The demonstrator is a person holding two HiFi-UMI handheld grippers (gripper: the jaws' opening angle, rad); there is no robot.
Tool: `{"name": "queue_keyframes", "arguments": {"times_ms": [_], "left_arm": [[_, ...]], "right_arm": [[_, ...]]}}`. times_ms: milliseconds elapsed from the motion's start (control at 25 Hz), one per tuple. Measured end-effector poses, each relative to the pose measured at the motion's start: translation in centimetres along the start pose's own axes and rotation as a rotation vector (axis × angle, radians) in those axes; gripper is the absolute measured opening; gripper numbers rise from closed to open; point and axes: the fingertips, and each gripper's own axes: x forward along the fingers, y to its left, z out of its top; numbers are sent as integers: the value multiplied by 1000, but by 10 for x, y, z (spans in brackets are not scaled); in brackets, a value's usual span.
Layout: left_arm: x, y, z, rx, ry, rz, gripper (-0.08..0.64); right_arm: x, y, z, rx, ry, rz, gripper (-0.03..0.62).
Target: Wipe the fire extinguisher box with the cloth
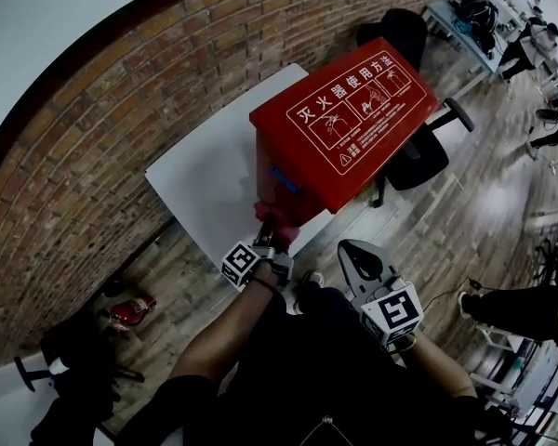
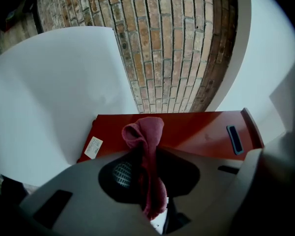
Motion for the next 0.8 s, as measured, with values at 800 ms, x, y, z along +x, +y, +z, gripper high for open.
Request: {"name": "queue_keyframes", "arguments": {"times_ms": [800], "left_arm": [[-16,-97,-9,-126,14,-169,126]], "right_arm": [[1,-5,-4,11,-3,-8,20]]}}
